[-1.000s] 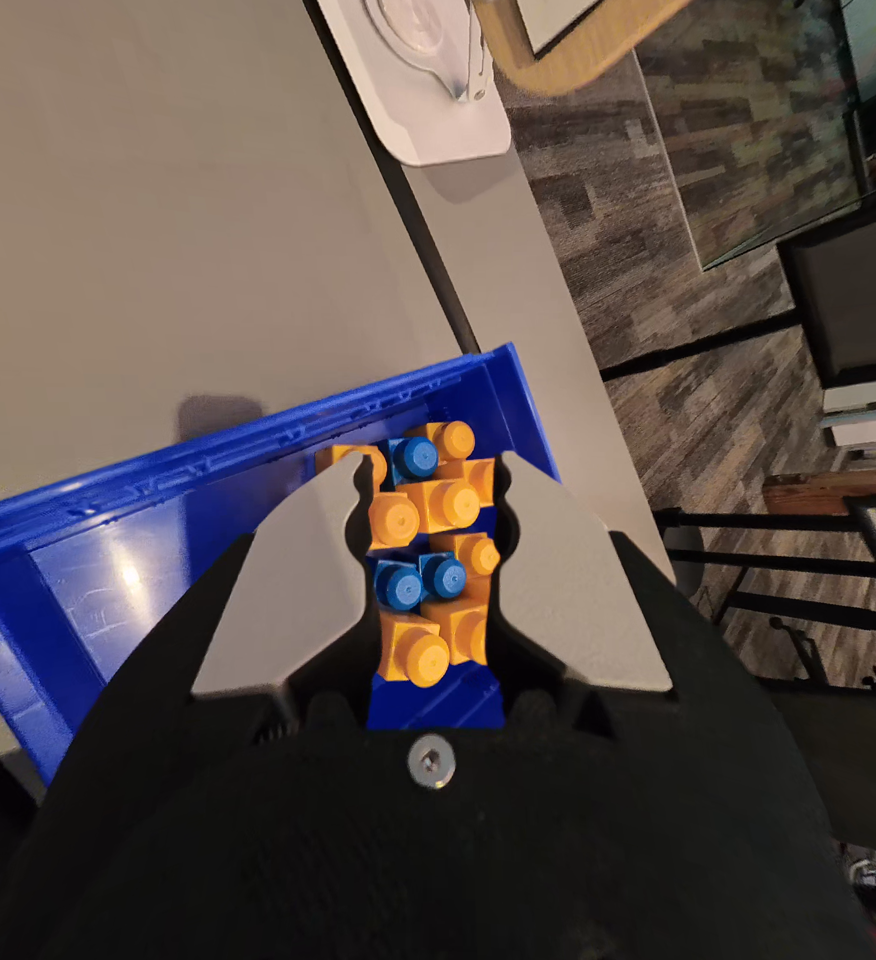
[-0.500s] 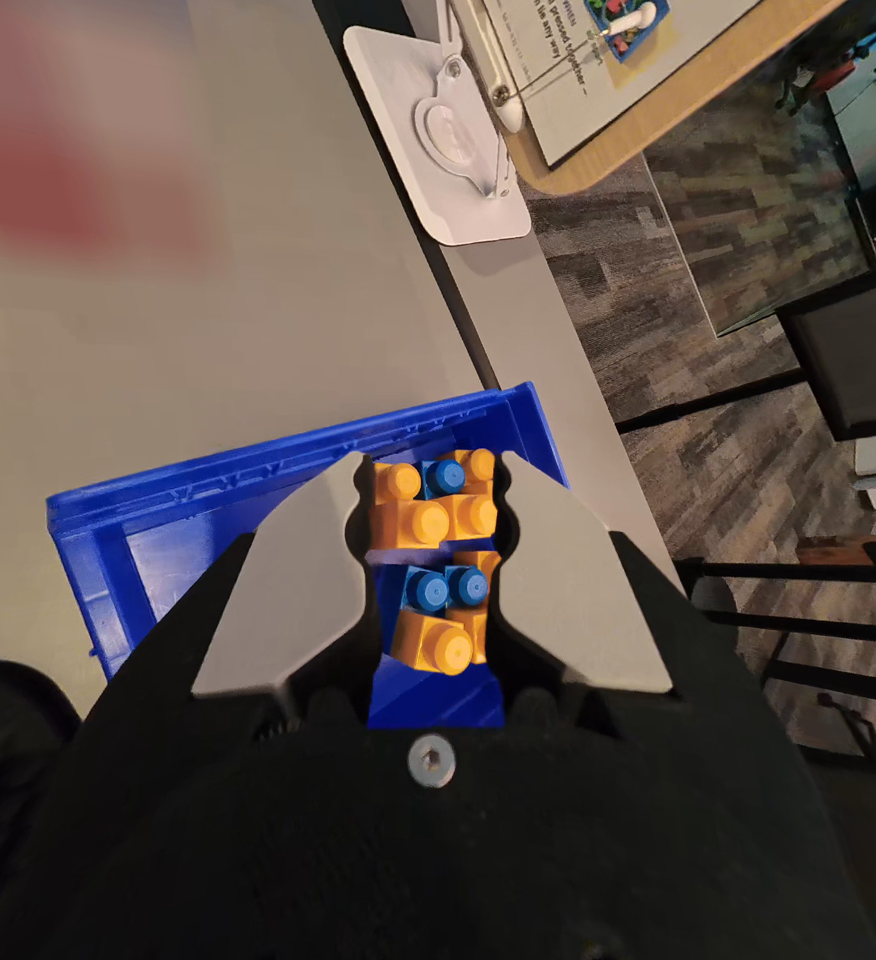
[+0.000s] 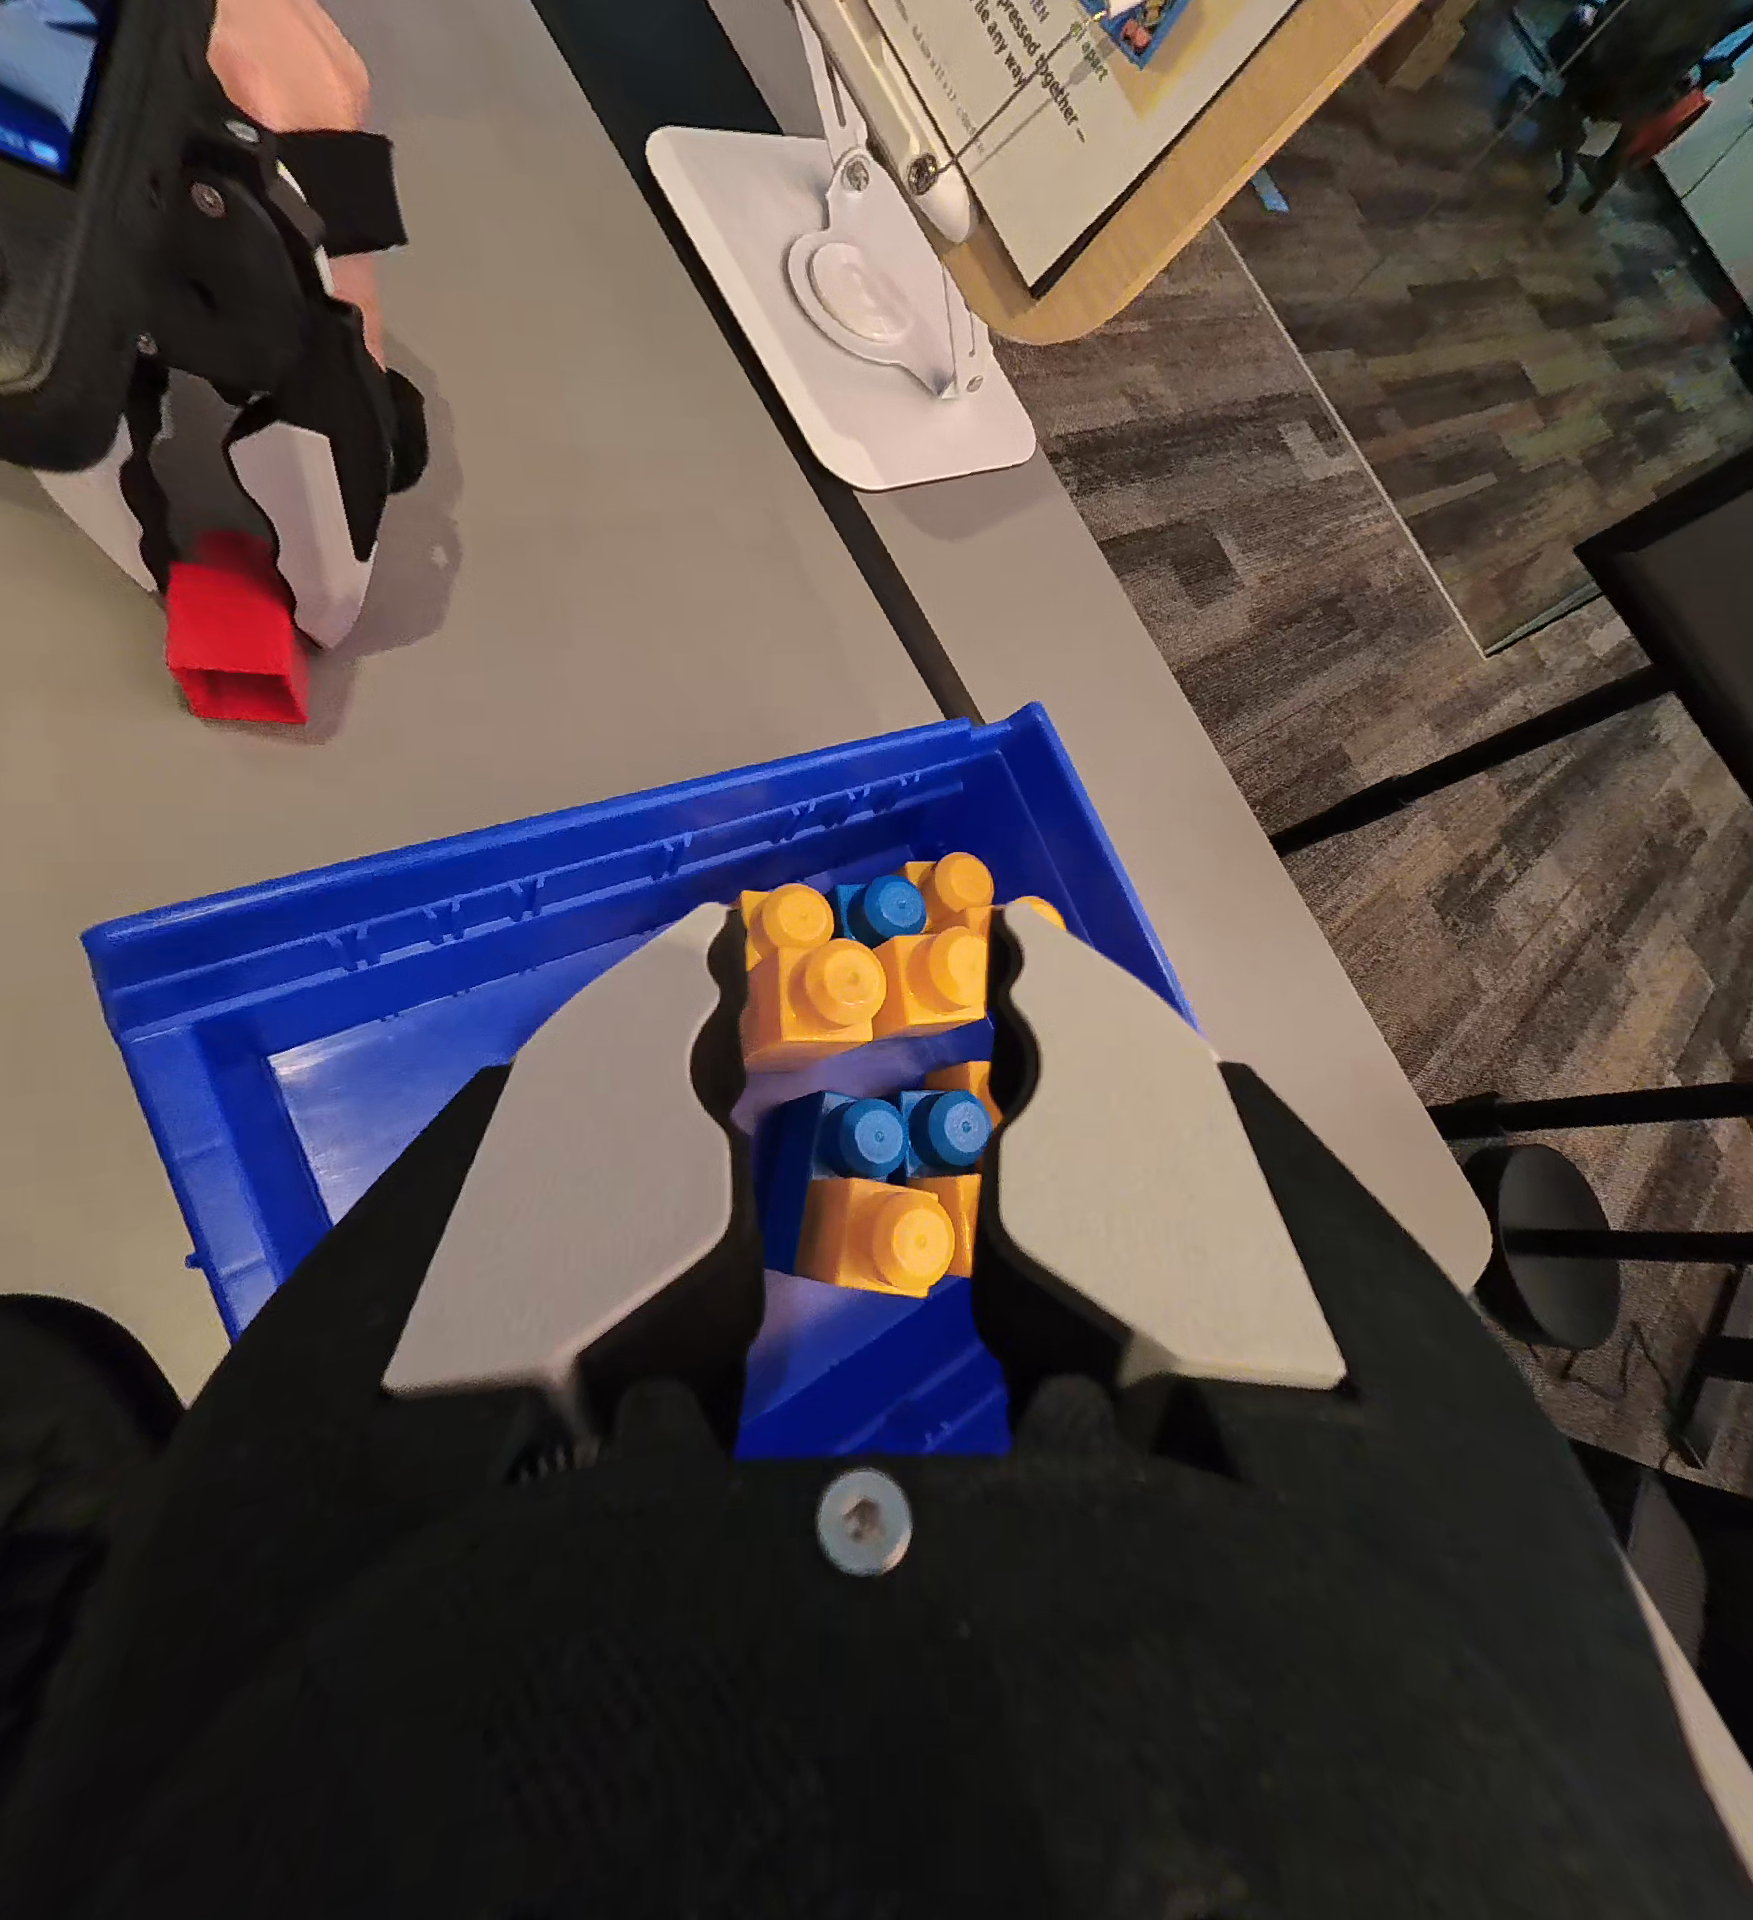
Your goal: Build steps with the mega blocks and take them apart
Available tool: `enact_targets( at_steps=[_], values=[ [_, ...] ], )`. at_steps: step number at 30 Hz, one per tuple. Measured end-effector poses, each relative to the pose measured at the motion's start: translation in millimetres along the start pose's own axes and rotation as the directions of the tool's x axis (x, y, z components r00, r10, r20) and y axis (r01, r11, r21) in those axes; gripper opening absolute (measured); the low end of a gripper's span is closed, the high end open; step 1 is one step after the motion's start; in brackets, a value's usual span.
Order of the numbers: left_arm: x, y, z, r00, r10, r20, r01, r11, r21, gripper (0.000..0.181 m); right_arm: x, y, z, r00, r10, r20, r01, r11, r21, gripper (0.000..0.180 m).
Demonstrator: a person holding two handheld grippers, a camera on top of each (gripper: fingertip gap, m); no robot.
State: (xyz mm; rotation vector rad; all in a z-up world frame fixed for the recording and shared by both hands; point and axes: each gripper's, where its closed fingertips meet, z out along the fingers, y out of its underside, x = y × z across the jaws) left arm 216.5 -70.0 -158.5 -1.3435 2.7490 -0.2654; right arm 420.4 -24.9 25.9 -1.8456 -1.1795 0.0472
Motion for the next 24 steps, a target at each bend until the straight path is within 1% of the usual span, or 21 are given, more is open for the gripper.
enact_targets(
  at_steps=[2,4,6,7,8,9,10,12,14,15,16,18,19,20,21,22,23,24],
  values=[
    [-0.5,-0.2,-0.1,1.000,0.005,-0.005,-0.005,1.000,-0.009,0.039,-0.2,0.9,2.0,1.000,0.005,0.007,-0.005,1.000,-0.007,0.045],
    [-3.6,0.3,-0.1,1.000,-0.030,0.011,0.030,0.999,-0.018,0.040,-1.6,0.8,4.8,1.000,-0.001,0.017,0.001,1.000,-0.013,0.045],
    [-3.7,1.0,-2.1,0.998,-0.063,0.029,0.064,0.998,-0.013,0.047,-4.6,0.5,7.5,0.999,-0.008,0.032,0.009,1.000,-0.018,0.045],
    [-6.6,-0.5,-5.7,0.995,-0.085,0.061,0.084,0.996,0.013,0.059,-5.7,0.7,8.6,0.999,-0.012,0.036,0.013,1.000,-0.022,0.045],
    [-8.4,-2.3,-11.5,0.988,-0.127,0.087,0.124,0.991,0.047,0.066,-6.5,0.8,9.1,0.999,-0.016,0.039,0.017,1.000,-0.025,0.045],
    [-6.6,-5.5,-19.4,0.980,-0.179,0.090,0.171,0.981,0.089,0.058,-6.9,0.8,9.2,0.999,-0.017,0.042,0.018,1.000,-0.025,0.045],
    [-3.1,-13.3,-29.2,0.972,-0.220,0.088,0.204,0.966,0.158,0.056,-6.7,0.8,8.8,0.999,-0.018,0.042,0.019,1.000,-0.023,0.045],
    [1.5,-26.0,-56.7,0.945,-0.302,0.126,0.255,0.920,0.297,0.057,-4.7,0.4,7.3,0.999,-0.014,0.036,0.014,1.000,-0.015,0.045],
    [2.2,-26.7,-96.4,0.886,-0.411,0.215,0.284,0.847,0.450,0.063,-2.5,-0.8,5.0,1.000,-0.009,0.028,0.009,1.000,0.000,0.046],
    [5.7,-23.0,-119.5,0.848,-0.476,0.234,0.295,0.790,0.538,0.063,-1.8,-1.4,3.8,1.000,-0.008,0.025,0.008,1.000,0.006,0.045],
    [6.7,-11.9,-144.0,0.784,-0.566,0.254,0.316,0.716,0.622,0.057,-1.4,-1.8,2.5,1.000,-0.008,0.022,0.008,1.000,0.010,0.045],
    [11.4,27.5,-188.7,0.632,-0.718,0.292,0.320,0.584,0.746,0.061,-1.1,-2.4,0.3,1.000,-0.006,0.017,0.006,1.000,0.017,0.045],
    [12.2,60.8,-207.6,0.507,-0.796,0.331,0.323,0.531,0.784,0.056,-0.9,-2.7,-0.3,1.000,-0.005,0.015,0.005,1.000,0.019,0.045],
    [16.1,95.2,-222.7,0.388,-0.848,0.361,0.321,0.491,0.810,0.054,-0.8,-2.8,-0.4,1.000,-0.005,0.013,0.004,1.000,0.019,0.045],
    [24.2,123.9,-231.1,0.318,-0.872,0.372,0.322,0.469,0.823,0.054,-0.9,-3.1,-0.2,1.000,-0.005,0.011,0.004,1.000,0.019,0.045],
    [34.1,153.1,-233.6,0.270,-0.878,0.394,0.347,0.471,0.811,0.054,-1.3,-3.2,0.4,1.000,-0.005,0.013,0.004,1.000,0.017,0.045],
    [42.4,187.3,-235.9,0.191,-0.879,0.438,0.392,0.477,0.786,0.052,-1.9,-3.3,1.1,1.000,-0.006,0.014,0.006,1.000,0.014,0.045],
    [51.5,220.3,-236.2,0.119,-0.871,0.477,0.450,0.475,0.756,0.055,-2.1,-3.1,2.1,1.000,-0.008,0.014,0.007,1.000,0.010,0.045]
  ],
)
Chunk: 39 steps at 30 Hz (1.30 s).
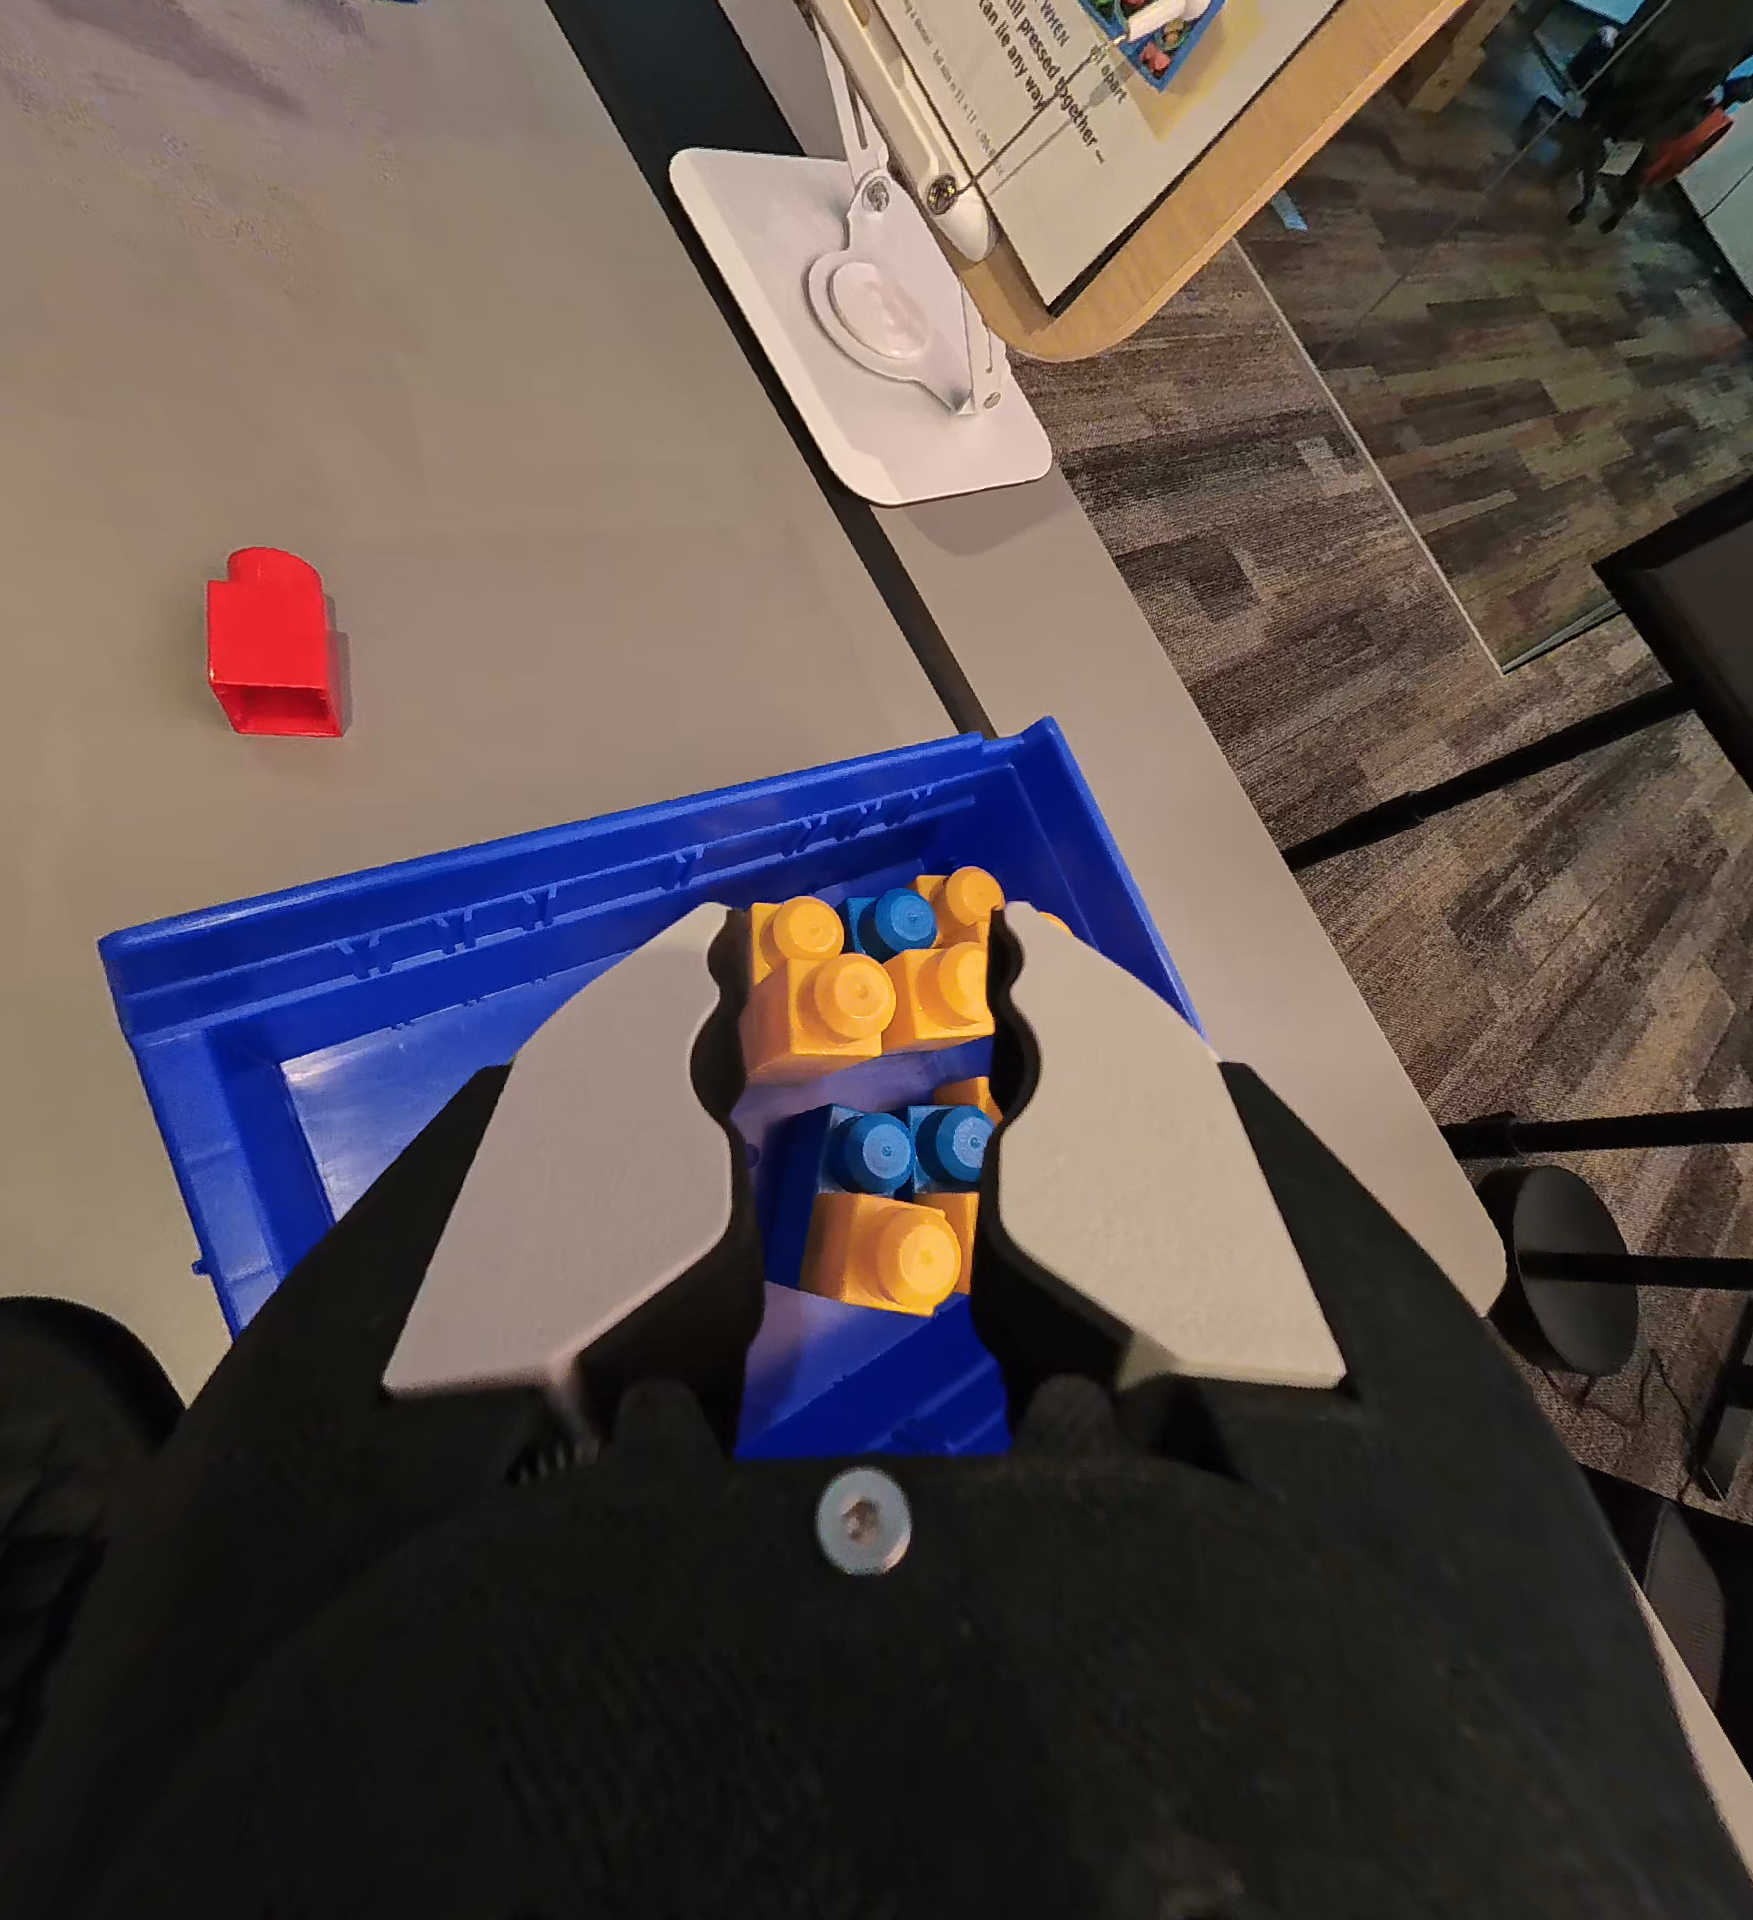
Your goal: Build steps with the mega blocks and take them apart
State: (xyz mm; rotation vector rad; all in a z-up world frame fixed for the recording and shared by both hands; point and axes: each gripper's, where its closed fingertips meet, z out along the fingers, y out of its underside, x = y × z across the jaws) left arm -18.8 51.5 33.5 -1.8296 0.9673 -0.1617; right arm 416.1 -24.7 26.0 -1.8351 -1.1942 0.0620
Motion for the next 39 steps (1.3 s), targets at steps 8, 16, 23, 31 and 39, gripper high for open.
enact_targets(
  at_steps=[8,16,23,31,39],
  values=[
    [-92.7,132.3,-12.9,0.936,0.325,0.133,-0.216,0.832,-0.510,0.062,-2.7,5.4,11.3,1.000,-0.005,0.015,0.006,0.999,-0.054,0.045],
    [-92.3,197.3,-2.0,0.931,0.365,0.023,-0.268,0.725,-0.635,0.064,-1.7,14.9,16.4,1.000,0.011,0.025,-0.009,0.996,-0.091,0.045],
    [-85.4,207.0,-25.0,0.995,0.040,0.095,0.026,0.797,-0.603,0.059,-2.2,19.5,21.2,0.999,0.018,0.036,-0.014,0.993,-0.115,0.045],
    [-31.0,209.1,-82.4,0.955,-0.281,0.090,0.264,0.675,-0.689,0.077,-6.3,23.5,28.3,0.998,0.019,0.060,-0.010,0.989,-0.147,0.046],
    [-1.7,249.6,-107.4,0.930,-0.341,0.137,0.298,0.484,-0.823,0.075,-10.5,22.3,30.4,0.997,0.014,0.076,-0.002,0.988,-0.154,0.045]
  ],
)
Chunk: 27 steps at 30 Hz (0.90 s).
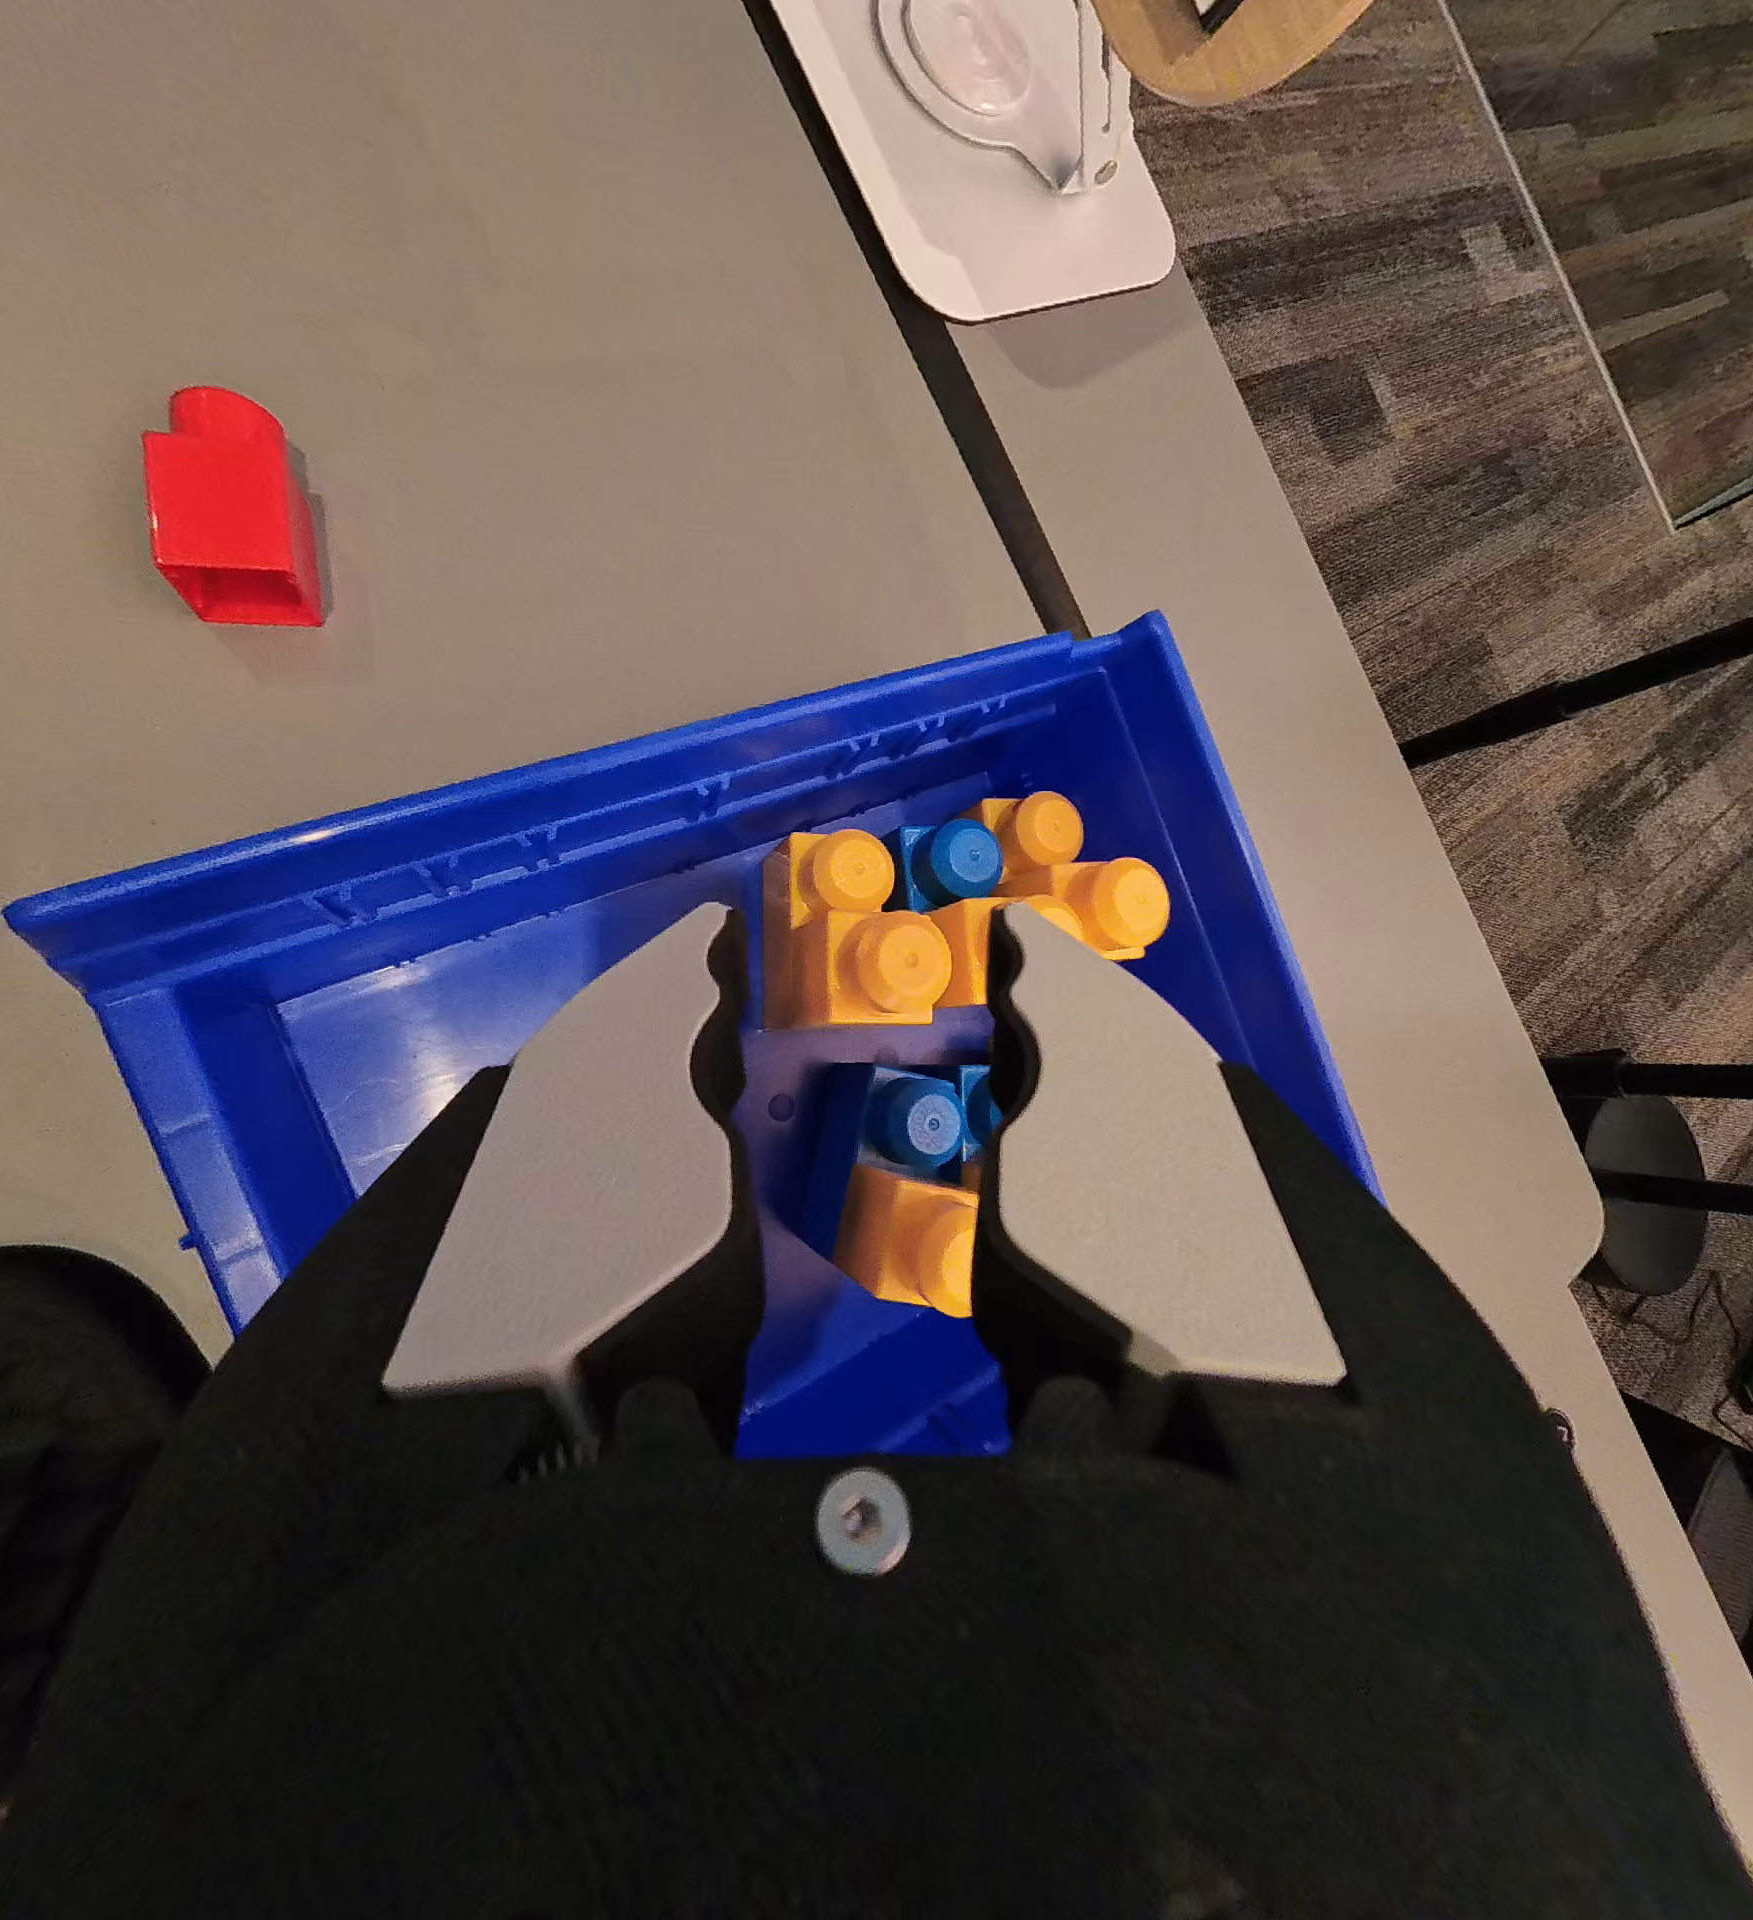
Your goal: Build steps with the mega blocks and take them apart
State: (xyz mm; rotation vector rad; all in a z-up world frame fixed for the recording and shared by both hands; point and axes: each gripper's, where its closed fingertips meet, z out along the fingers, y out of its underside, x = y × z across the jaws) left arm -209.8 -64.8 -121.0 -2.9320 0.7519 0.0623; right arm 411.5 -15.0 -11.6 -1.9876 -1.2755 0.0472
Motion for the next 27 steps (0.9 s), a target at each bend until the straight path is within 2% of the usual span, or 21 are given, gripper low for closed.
enact_targets(
  at_steps=[5,10,14,17,20,24,27],
  values=[
    [-10.6,21.6,22.7,0.997,-0.066,0.043,0.072,0.987,-0.146,0.080,-1.6,-0.6,-0.3,1.000,-0.004,0.006,0.004,1.000,0.001,0.046],
    [-7.1,19.5,27.5,0.991,-0.131,-0.018,0.126,0.980,-0.155,0.076,-2.4,1.1,1.0,1.000,-0.003,0.014,0.003,1.000,-0.008,0.045],
    [-17.4,14.7,19.1,0.996,-0.079,0.043,0.083,0.988,-0.127,0.076,-1.7,-0.4,2.9,1.000,-0.008,0.012,0.008,1.000,-0.009,0.045],
    [-15.1,-8.6,-6.1,0.998,-0.044,0.050,0.043,0.999,0.031,0.076,-0.8,-4.2,5.0,1.000,-0.021,0.001,0.022,1.000,-0.013,0.046],
    [13.4,-47.0,-46.7,0.999,0.030,0.021,-0.035,0.960,0.278,0.076,-0.9,-13.9,6.5,0.999,-0.032,-0.014,0.032,0.999,-0.003,0.045],
    [68.6,-99.1,-102.7,0.971,0.156,0.181,-0.233,0.784,0.576,0.076,-4.1,-49.2,8.3,1.000,-0.003,-0.031,0.005,0.997,0.077,0.045],
    [125.9,-130.0,-123.0,0.931,0.228,0.284,-0.363,0.651,0.666,0.075,-27.9,-117.4,8.6,0.992,0.107,0.064,-0.120,0.956,0.268,0.044]
  ],
)
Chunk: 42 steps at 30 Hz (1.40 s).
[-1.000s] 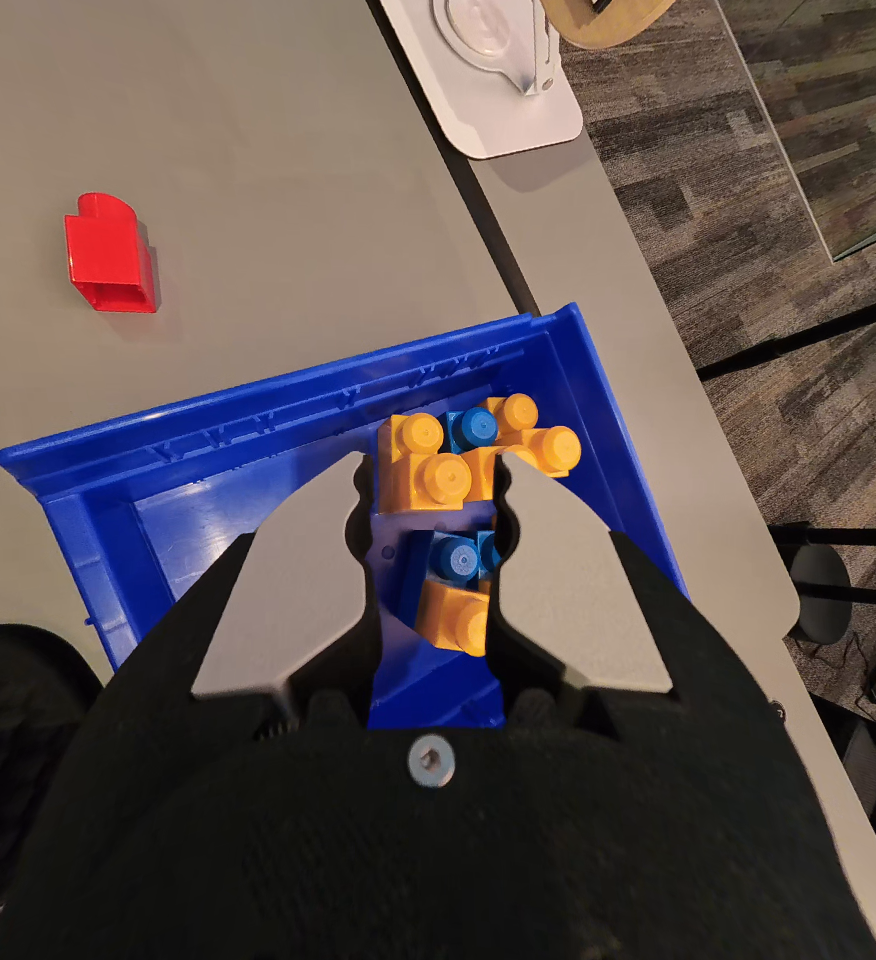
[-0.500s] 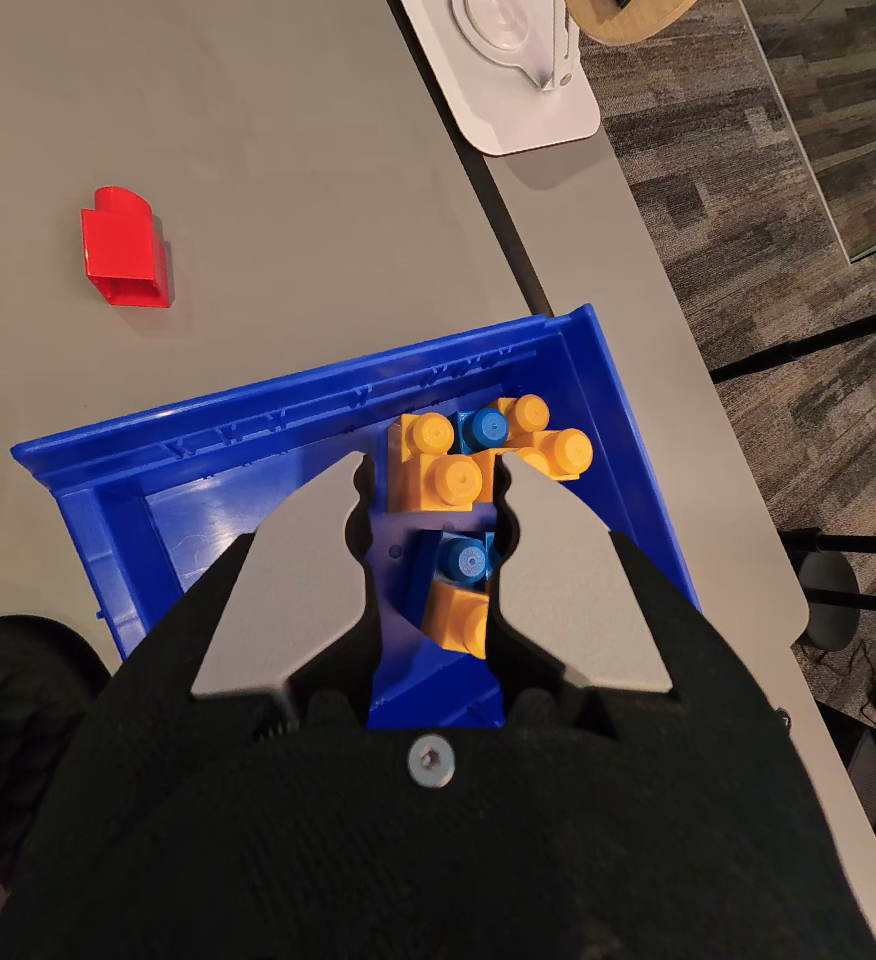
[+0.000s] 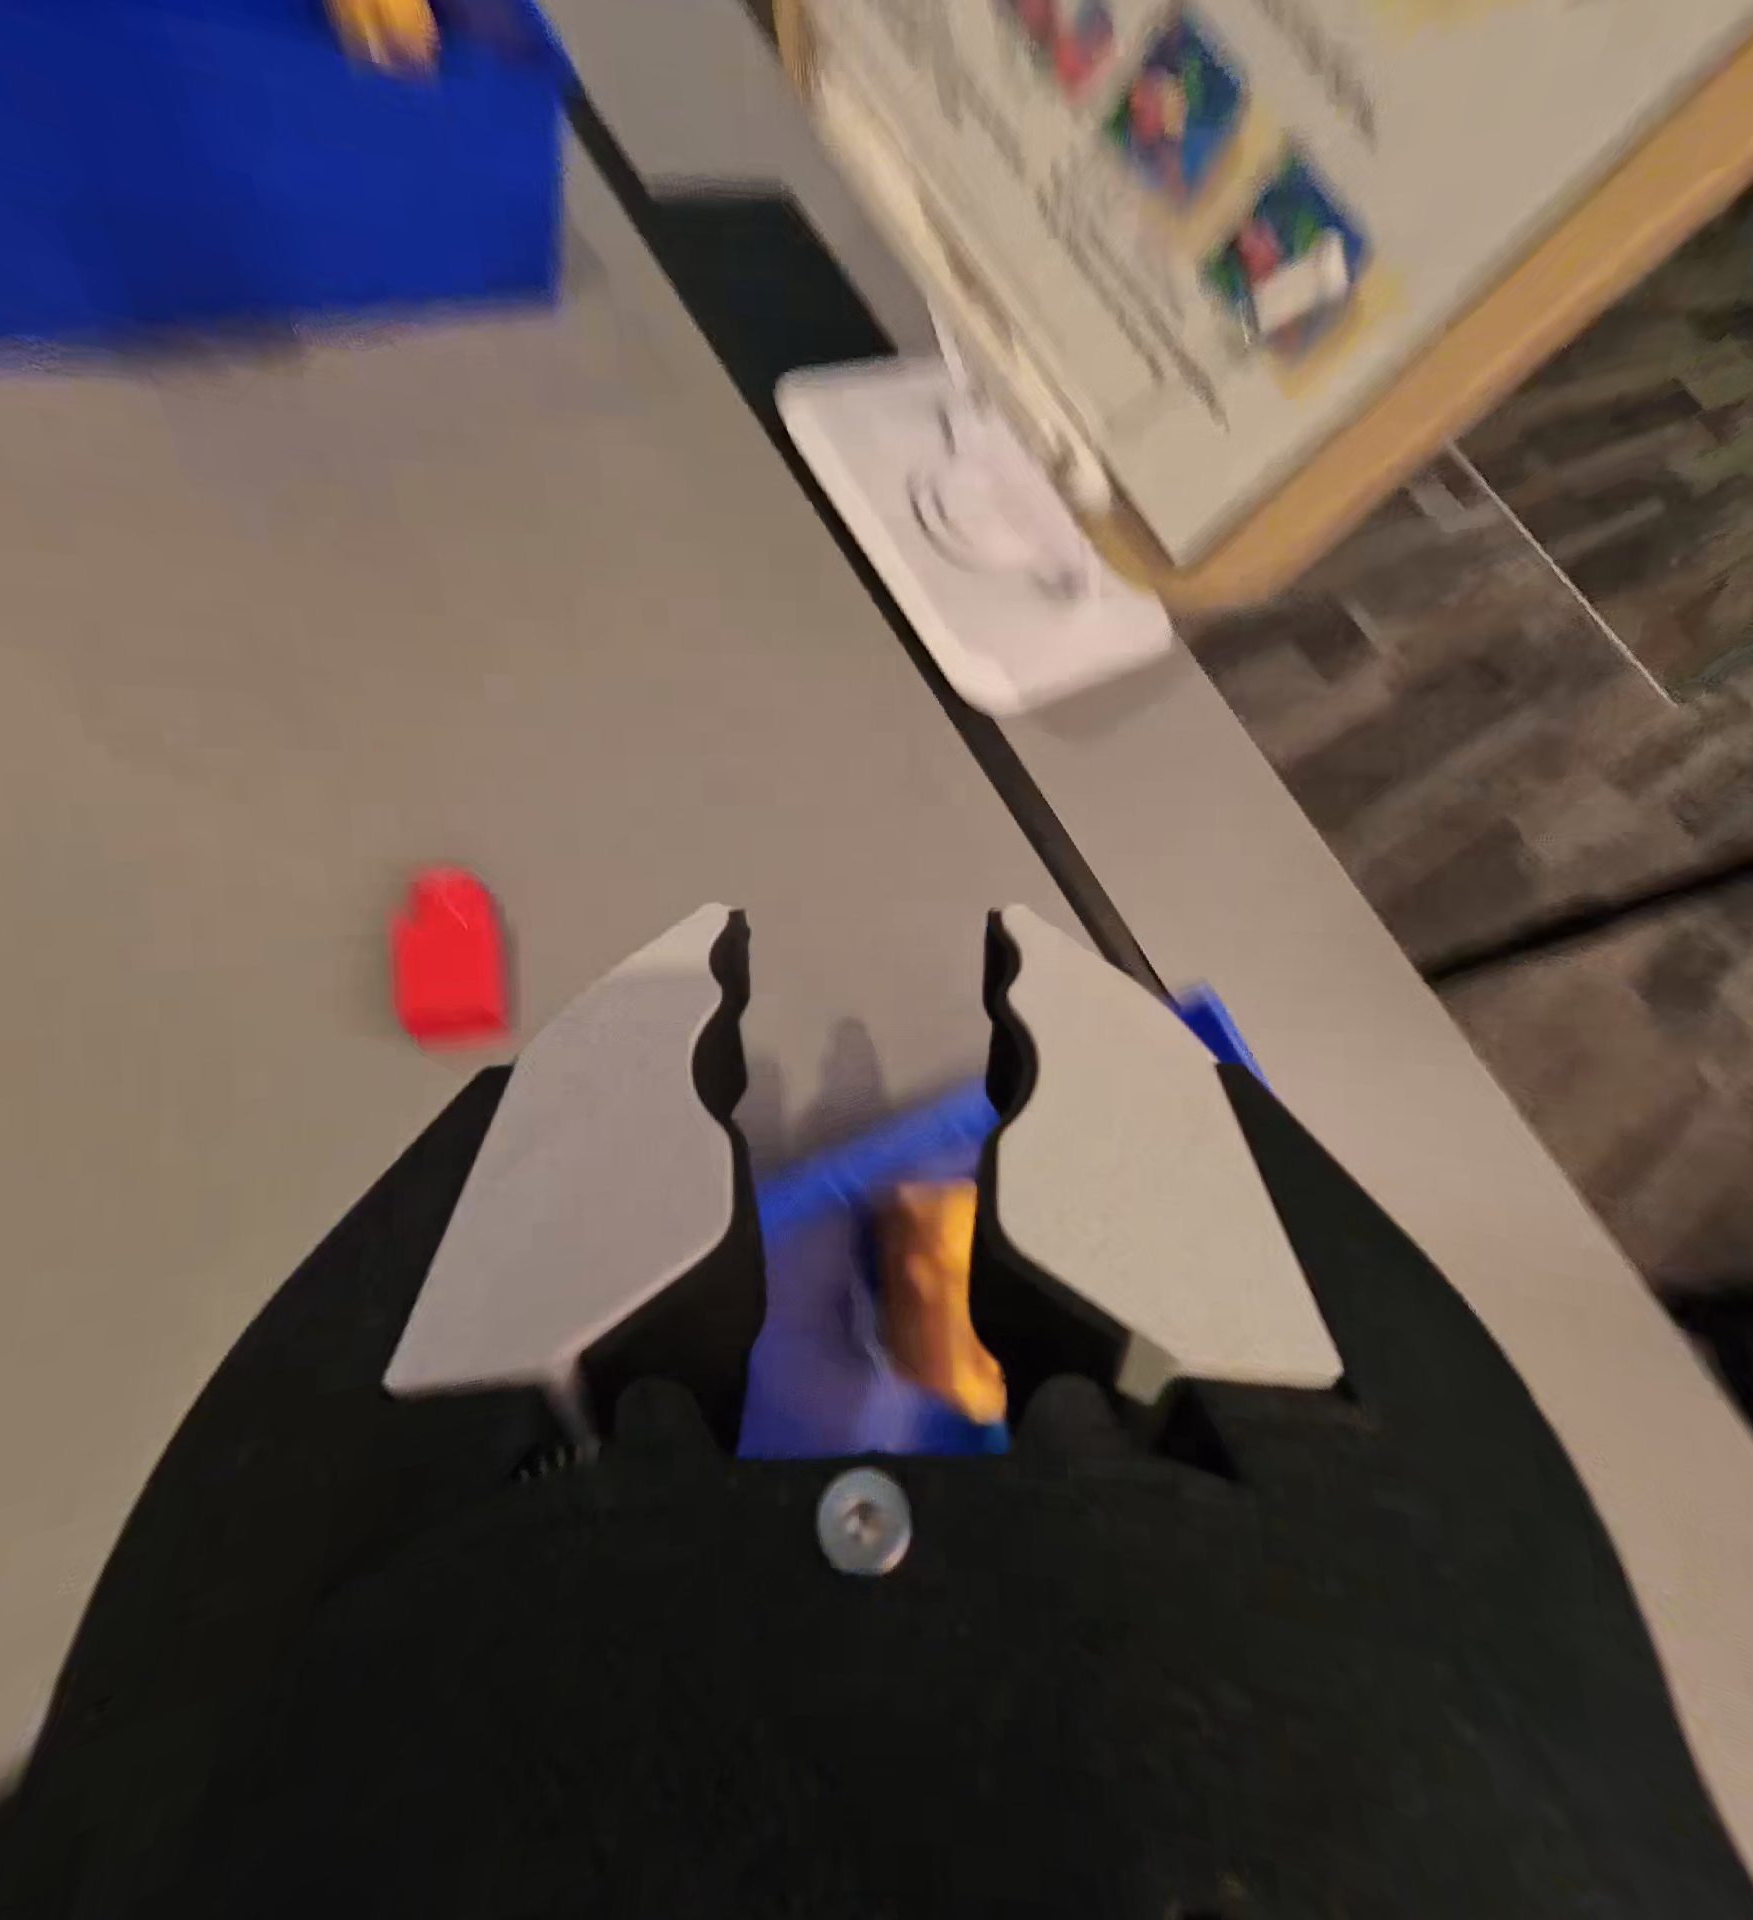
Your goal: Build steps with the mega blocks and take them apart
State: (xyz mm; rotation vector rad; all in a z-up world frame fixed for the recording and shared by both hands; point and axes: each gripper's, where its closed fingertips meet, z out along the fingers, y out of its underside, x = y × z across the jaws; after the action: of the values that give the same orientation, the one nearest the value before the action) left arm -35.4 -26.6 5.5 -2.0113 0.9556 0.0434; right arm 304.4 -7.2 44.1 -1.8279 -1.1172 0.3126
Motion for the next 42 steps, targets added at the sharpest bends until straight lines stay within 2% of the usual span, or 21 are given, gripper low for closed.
enact_targets(
  at_steps=[3,5,10,15,18,19,22,25,28,31,34,38,42],
  values=[
    [51.4,-45.8,10.9,0.997,0.061,-0.056,-0.054,0.991,0.121,0.075,-64.1,-78.6,20.4,0.954,0.176,0.243,-0.238,0.937,0.254,0.044],
    [76.4,-67.4,19.6,0.993,0.105,-0.057,-0.095,0.983,0.155,0.075,-99.5,-100.5,35.6,0.902,0.237,0.360,-0.348,0.894,0.283,0.044],
    [109.3,-94.7,41.0,0.975,0.222,0.008,-0.220,0.963,0.155,0.075,-111.5,-86.5,80.8,0.920,0.305,0.245,-0.360,0.906,0.224,0.046],
    [121.2,-98.4,54.9,0.967,0.253,0.026,-0.254,0.958,0.132,0.075,-127.5,-69.7,102.6,0.808,0.439,0.392,-0.504,0.860,0.076,0.051],
    [127.5,-98.4,57.4,0.972,0.232,-0.027,-0.226,0.964,0.142,0.075,-134.4,-57.1,113.5,0.800,0.437,0.412,-0.481,0.877,0.003,0.048],
    [128.2,-96.4,58.6,0.971,0.235,-0.038,-0.228,0.964,0.135,0.075,-137.6,-56.4,114.2,0.796,0.426,0.429,-0.470,0.883,-0.004,0.036],
    [133.6,-90.0,56.3,0.957,0.274,-0.092,-0.260,0.955,0.140,0.074,-136.0,-48.8,117.3,0.843,0.354,0.406,-0.380,0.925,-0.018,0.034],
    [141.4,-78.1,49.1,0.938,0.253,-0.238,-0.232,0.966,0.115,0.082,-138.0,-48.0,108.0,0.838,0.290,0.462,-0.312,0.950,-0.030,0.034],
    [154.1,-79.5,32.4,0.862,0.134,-0.488,-0.077,0.988,0.135,0.087,-149.0,-55.7,84.6,0.804,0.153,0.574,-0.205,0.978,0.027,0.034],
    [164.9,-91.7,7.5,0.713,0.074,-0.697,0.087,0.977,0.192,0.071,-160.9,-58.3,66.1,0.789,0.016,0.614,-0.088,0.992,0.088,0.034],
    [168.3,-92.8,-0.6,0.654,0.094,-0.750,0.111,0.970,0.218,0.055,-170.0,-60.9,58.4,0.776,-0.049,0.629,-0.037,0.992,0.123,0.034],
    [178.0,-87.0,-0.6,0.628,0.118,-0.770,0.072,0.975,0.209,0.045,-177.5,-60.5,56.6,0.760,-0.076,0.645,-0.012,0.991,0.131,0.034],
    [186.6,-81.0,3.8,0.613,0.116,-0.781,0.034,0.984,0.173,0.052,-183.3,-59.0,59.0,0.756,-0.100,0.646,0.017,0.991,0.133,0.034]
  ],
)
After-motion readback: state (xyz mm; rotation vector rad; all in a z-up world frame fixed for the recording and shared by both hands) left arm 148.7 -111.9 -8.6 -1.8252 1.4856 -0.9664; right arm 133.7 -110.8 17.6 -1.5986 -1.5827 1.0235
